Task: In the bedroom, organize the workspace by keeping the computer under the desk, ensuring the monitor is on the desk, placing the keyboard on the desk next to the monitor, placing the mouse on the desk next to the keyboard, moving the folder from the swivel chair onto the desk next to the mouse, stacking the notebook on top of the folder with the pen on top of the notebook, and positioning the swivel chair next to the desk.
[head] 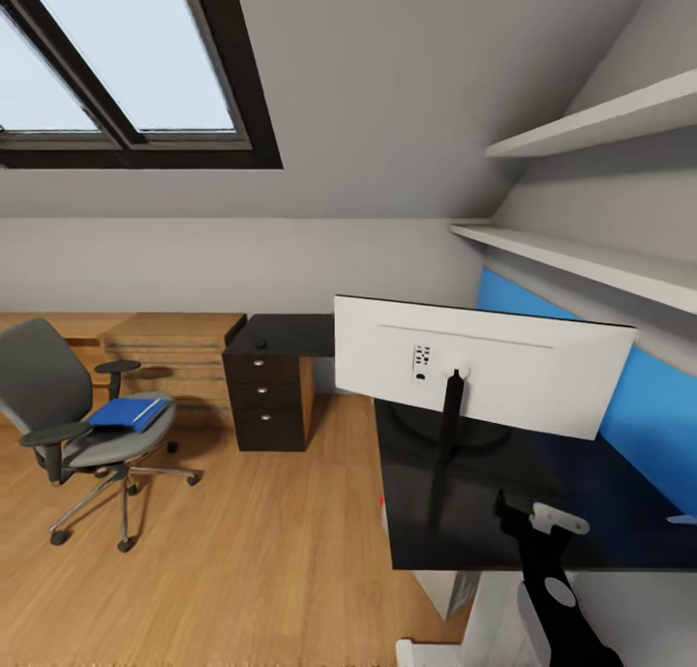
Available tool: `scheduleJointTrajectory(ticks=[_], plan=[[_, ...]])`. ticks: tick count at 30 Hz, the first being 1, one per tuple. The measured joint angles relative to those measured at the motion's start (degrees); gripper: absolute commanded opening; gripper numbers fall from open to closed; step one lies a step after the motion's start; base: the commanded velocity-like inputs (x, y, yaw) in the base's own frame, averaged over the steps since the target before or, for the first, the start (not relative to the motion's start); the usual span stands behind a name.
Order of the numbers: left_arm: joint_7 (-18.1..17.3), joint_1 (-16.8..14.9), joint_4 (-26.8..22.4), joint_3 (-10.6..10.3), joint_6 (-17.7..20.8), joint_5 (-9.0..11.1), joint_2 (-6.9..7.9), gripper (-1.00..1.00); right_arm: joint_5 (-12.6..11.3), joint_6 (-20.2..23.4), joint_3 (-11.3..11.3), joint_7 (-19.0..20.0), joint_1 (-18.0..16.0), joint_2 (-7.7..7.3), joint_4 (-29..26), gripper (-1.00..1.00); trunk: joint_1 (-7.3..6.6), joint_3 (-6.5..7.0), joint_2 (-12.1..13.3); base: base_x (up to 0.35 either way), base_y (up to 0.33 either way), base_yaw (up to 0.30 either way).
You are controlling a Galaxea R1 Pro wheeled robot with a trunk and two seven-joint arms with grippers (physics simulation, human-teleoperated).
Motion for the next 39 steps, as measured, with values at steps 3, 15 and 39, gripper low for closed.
scheduleJointTrajectory(ticks=[3, 15, 39], plan=[[0.0, 0.0, 0.0, 0.0, 0.0, 0.0, 0.03, 1.00, 0.0, 0.0, 0.0, -0.2, 0.0, 0.14, 0.0, 1.00, 0.00, -0.20, 0.0, -0.013, 0.012, 0.177], [-0.1, 0.0, 0.0, -0.3, 0.0, -0.2, -0.09, 1.00, 0.0, 0.0, 0.0, -0.3, 0.0, 0.23, 0.1, 1.00, -0.01, -1.06, 0.0, -0.002, 0.002, 0.185], [0.1, 0.0, 0.0, -0.2, 0.4, 0.0, -0.01, 1.00, 0.3, 5.7, 4.5, -0.5, 0.0, 2.61, -2.1, 1.00, -4.17, 1.75, 7.6, 0.000, 0.000, 0.058]])
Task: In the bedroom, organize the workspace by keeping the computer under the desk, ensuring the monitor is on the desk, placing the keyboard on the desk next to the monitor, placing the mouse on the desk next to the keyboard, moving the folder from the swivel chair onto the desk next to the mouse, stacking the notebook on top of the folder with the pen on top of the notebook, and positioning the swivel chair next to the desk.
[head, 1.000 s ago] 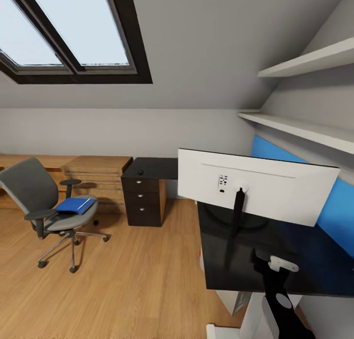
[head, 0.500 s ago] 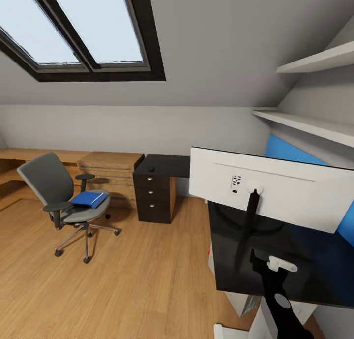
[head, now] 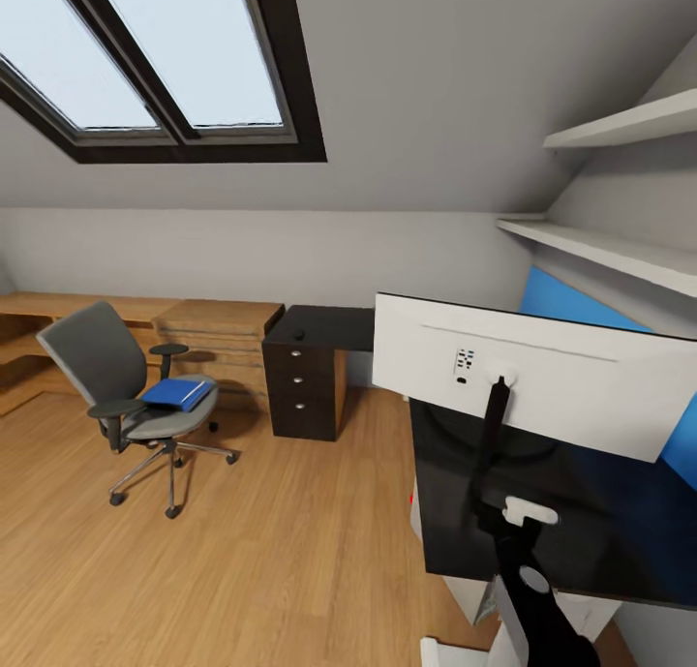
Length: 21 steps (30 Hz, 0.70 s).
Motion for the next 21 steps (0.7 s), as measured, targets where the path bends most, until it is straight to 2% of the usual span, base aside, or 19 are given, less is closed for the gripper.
scheduleJointTrajectory(ticks=[6, 9, 10, 12, 13, 16, 21], plan=[[0.1, 0.0, 0.0, 0.0, 0.1, 0.0, 0.05, 1.00, 0.0, 9.9, 2.3, -0.9, -0.1, 2.49, -7.8, 1.00, -1.32, 1.08, 2.4, 0.000, 0.000, 0.000], [0.1, 0.0, 0.0, 0.0, 0.1, 0.1, 0.01, 1.00, 0.0, 15.5, 5.3, -1.6, -0.1, 3.70, -13.1, 1.00, -1.98, 1.62, 3.6, 0.000, 0.000, 0.000], [0.1, 0.0, 0.0, 0.1, 0.1, 0.1, 0.00, 1.00, -0.1, 18.6, 7.6, -1.9, -0.1, 4.07, -15.5, 1.00, -1.99, 1.63, 3.6, 0.000, 0.000, 0.000], [0.1, 0.0, -0.1, 0.1, 0.1, 0.1, -0.04, 1.00, -0.1, 21.9, 10.2, -2.2, -0.1, 4.32, -17.7, 1.00, -1.99, 1.63, 3.6, 0.000, 0.000, 0.000], [0.1, 0.0, -0.1, 0.1, -0.1, 0.0, -0.07, 1.00, -0.2, 24.9, 12.7, -2.4, -0.1, 4.48, -19.3, 1.00, -1.99, 1.63, 3.6, 0.000, 0.000, 0.000], [0.0, 0.0, -0.2, 0.0, -0.3, 0.0, -0.13, 1.00, -0.3, 29.0, 16.5, -2.5, -0.1, 4.66, -21.9, 1.00, -1.99, 1.63, 3.6, 0.000, 0.000, 0.000], [0.0, 0.0, -0.2, 0.1, -0.4, 0.0, -0.07, 1.00, -0.8, 30.8, 18.5, -2.2, -0.1, 4.78, -24.1, 1.00, -1.99, 1.63, 3.6, 0.000, 0.006, 0.000]])
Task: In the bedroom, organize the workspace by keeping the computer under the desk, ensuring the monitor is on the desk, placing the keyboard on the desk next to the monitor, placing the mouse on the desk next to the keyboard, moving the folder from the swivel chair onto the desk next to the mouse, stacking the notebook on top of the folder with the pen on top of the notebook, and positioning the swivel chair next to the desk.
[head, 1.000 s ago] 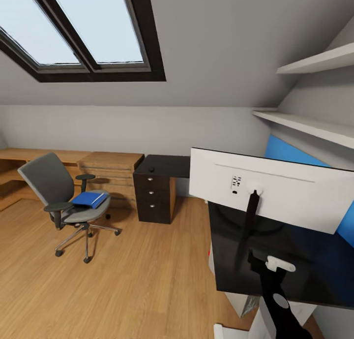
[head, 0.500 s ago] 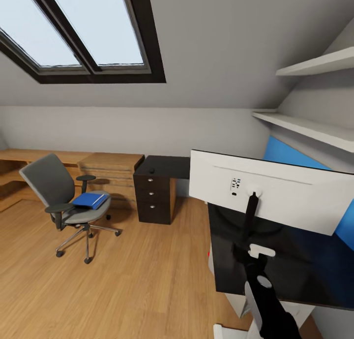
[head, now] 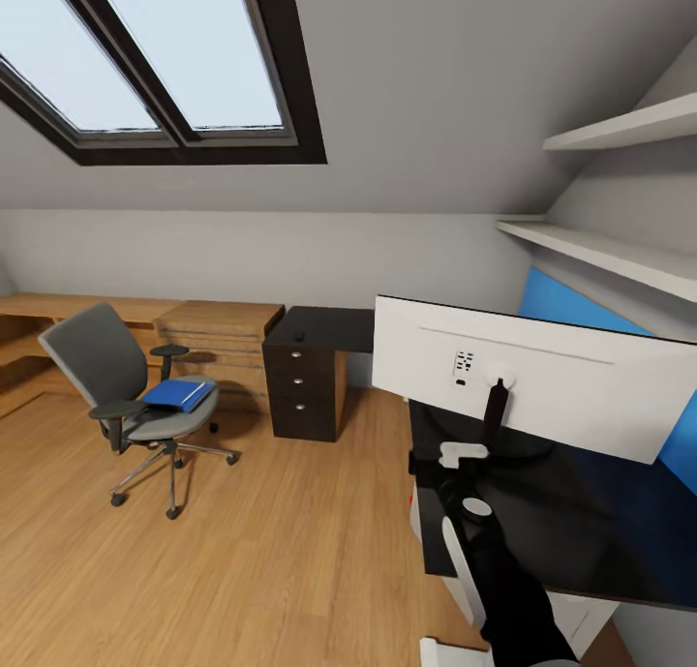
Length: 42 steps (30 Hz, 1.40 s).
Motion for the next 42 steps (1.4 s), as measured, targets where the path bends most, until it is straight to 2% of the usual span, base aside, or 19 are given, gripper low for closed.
scheduleJointTrajectory(ticks=[6, 11, 31, 36, 42], plan=[[0.0, 0.0, -0.1, 0.1, 0.0, 0.0, 0.11, 1.00, -2.3, -1.9, 0.5, 0.2, 0.1, -0.14, 0.6, 1.00, 0.00, 0.00, 0.0, 0.000, 0.190, 0.000], [0.0, 0.0, -0.1, 0.1, 0.0, 0.0, 0.13, 1.00, -3.2, -2.6, 0.6, 0.2, 0.1, -0.28, 1.0, 1.00, 0.00, 0.00, 0.0, 0.000, 0.281, 0.000], [0.0, 0.0, -0.1, 0.2, 0.0, 0.0, 0.22, 1.00, -3.3, -2.9, 0.5, 0.1, 0.1, -0.41, 1.1, 1.00, -0.01, 0.00, 0.0, 0.047, 0.302, 0.000], [0.0, 0.0, -0.1, 0.1, -0.1, 0.0, 0.15, 1.00, -3.3, -2.9, 0.4, 0.1, 0.1, -0.48, 1.1, 1.00, 0.00, 0.00, 0.0, 0.016, 0.048, 0.000], [0.0, 0.0, -0.1, 0.1, 0.0, 0.0, 0.15, 1.00, -3.3, -3.0, 0.4, 0.1, 0.1, -0.53, 1.0, 1.00, -1.31, 1.07, 2.4, 0.001, 0.004, 0.000]])
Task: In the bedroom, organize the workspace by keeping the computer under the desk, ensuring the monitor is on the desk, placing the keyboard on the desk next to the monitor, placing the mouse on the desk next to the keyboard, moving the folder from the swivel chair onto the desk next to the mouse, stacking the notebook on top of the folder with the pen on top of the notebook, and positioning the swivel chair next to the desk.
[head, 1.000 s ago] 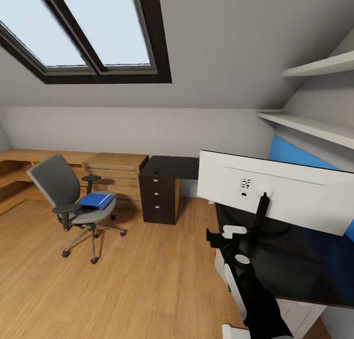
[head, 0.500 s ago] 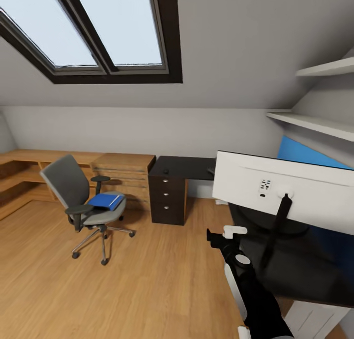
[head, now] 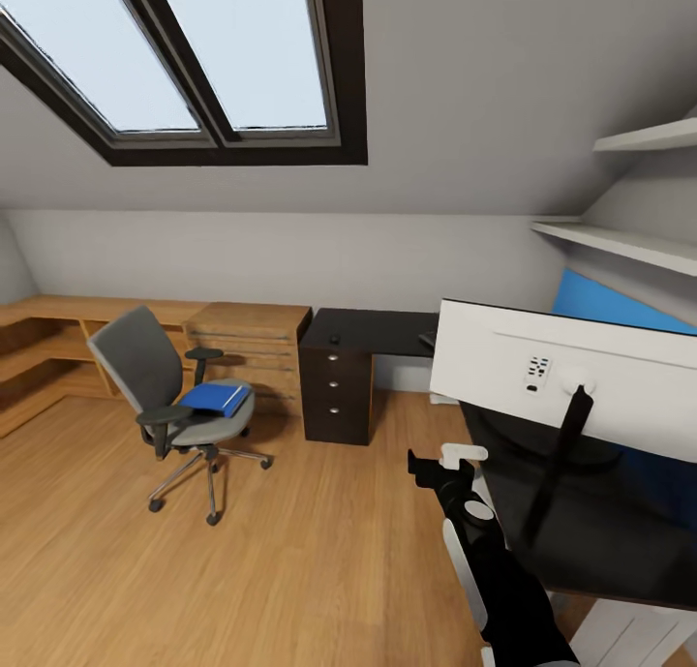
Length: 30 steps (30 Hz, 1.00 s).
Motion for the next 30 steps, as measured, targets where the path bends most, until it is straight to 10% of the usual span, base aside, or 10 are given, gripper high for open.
scheduleJointTrajectory(ticks=[30], plan=[[0.0, 0.0, 0.1, 0.0, 0.2, 0.0, 0.07, 1.00, 0.0, 0.0, 0.0, -0.3, 1.0, 0.01, -3.4, 1.00, -6.60, 5.41, 12.1, 0.000, 0.000, 0.000]])
